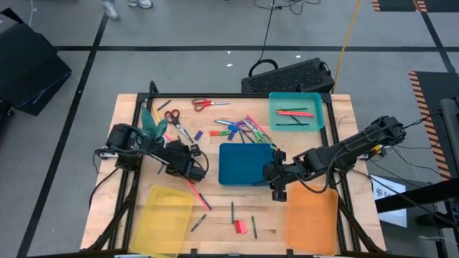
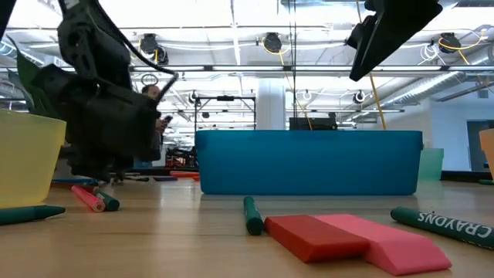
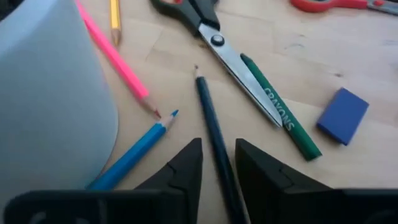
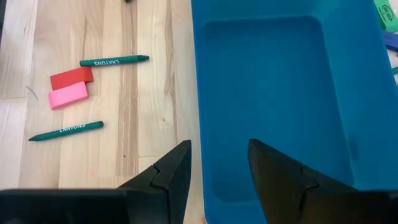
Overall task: Sort crayons/erasers/pens/pencils in bins
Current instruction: Put the dark blue pencil into the green bin
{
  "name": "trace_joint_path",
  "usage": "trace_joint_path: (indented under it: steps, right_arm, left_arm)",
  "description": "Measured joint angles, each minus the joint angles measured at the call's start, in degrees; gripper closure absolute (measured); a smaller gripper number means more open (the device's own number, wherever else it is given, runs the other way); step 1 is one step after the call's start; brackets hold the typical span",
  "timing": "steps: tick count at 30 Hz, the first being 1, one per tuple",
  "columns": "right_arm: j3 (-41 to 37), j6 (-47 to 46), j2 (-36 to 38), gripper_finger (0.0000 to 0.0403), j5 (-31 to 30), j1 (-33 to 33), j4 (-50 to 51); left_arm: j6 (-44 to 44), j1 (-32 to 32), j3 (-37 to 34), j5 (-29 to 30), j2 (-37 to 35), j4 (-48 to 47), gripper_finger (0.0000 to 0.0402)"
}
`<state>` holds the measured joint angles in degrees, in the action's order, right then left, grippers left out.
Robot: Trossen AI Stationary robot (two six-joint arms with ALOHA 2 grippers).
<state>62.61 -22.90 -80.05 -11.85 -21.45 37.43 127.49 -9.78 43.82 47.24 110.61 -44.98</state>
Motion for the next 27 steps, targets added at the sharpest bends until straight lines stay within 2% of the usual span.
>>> trace_joint_path:
  steps: [3, 10, 21, 27]
  right_arm:
    - [0.00, 0.00, 0.00, 0.0252, 0.00, 0.11, 0.01]
    - [0.00, 0.14, 0.00, 0.0252, 0.04, 0.92, -0.24]
    - [0.00, 1.07, 0.00, 0.0252, 0.10, 1.14, -0.64]
    - [0.00, 1.07, 0.00, 0.0252, 0.42, 1.14, -0.62]
  left_arm:
    - [0.40, 0.07, 1.91, 0.86, 2.97, -1.88, 0.0316]
    - [0.93, 2.42, 6.89, -1.59, 6.25, -8.84, 0.0334]
    - [-0.34, 3.28, 7.25, -2.69, 6.29, -9.39, 0.0317]
    - [-1.04, 3.28, 6.71, -2.17, 6.29, -8.55, 0.0364]
